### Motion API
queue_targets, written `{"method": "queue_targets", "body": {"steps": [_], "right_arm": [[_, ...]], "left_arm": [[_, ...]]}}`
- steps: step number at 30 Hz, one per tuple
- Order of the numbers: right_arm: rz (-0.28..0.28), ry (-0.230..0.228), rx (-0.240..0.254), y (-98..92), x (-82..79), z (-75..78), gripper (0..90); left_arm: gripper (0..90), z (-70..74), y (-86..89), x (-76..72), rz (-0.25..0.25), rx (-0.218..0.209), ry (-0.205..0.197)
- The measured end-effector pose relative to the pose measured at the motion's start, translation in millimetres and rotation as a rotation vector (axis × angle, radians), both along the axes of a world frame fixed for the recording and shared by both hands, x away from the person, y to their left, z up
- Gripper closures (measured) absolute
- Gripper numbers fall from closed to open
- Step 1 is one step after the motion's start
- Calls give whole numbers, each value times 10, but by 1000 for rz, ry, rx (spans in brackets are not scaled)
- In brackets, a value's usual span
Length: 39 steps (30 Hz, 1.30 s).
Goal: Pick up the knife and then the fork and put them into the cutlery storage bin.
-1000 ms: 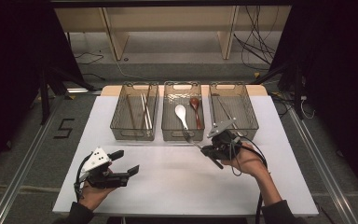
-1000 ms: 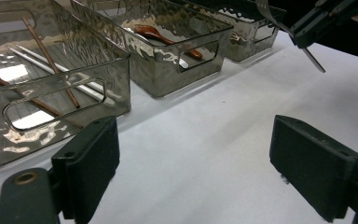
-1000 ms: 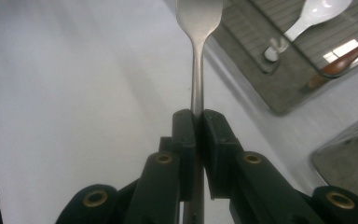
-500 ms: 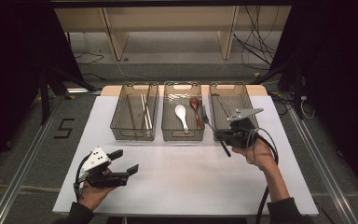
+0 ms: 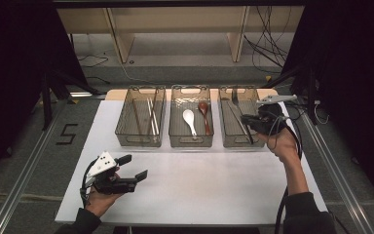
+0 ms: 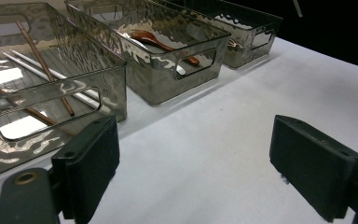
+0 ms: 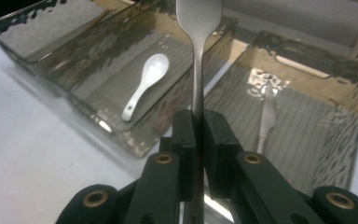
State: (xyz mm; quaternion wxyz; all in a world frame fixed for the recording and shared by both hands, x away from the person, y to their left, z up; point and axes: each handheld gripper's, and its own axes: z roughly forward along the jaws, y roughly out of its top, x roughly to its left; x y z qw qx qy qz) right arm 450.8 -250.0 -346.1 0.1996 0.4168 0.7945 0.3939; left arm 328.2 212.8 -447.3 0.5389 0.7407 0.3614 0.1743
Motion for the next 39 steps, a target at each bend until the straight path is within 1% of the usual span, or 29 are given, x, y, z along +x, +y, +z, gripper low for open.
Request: {"method": "queue_targets", "body": {"steps": [3,6,12,14,17,22,25,27,29,32,33,39], "right_arm": [[-19,-7,1,-17,82,29,844],[-34,-10,11,-23,154,48,845],[-56,-3,-11,11,332,59,844],[-60,0,-9,21,384,35,844],[-75,0,-19,38,465,-20,844],[-89,6,-26,65,559,-86,844],[-102,14,-37,84,609,-140,844],[-113,13,-44,89,632,-169,844],[-116,26,-41,90,660,-204,844],[-116,39,-72,109,682,-253,843],[-117,48,-72,113,687,-271,843],[-115,63,-101,113,688,-354,843]], "left_arm": [[157,0,1,-4,-3,7,1],[157,-1,-5,-3,0,0,3],[157,-5,-3,3,-4,-6,4],[157,-3,-6,0,-6,-9,2],[157,-3,-5,-1,-12,-4,0],[157,4,-12,-3,-15,-6,-5],[157,-1,-10,0,-15,-6,0],[157,0,-9,-3,-15,-6,-2],[158,2,-10,-4,-14,-7,-5],[157,2,-6,-9,-11,-8,-3],[157,2,-4,-9,-12,-7,-3],[157,-1,-10,-10,-13,-7,-2]]}}
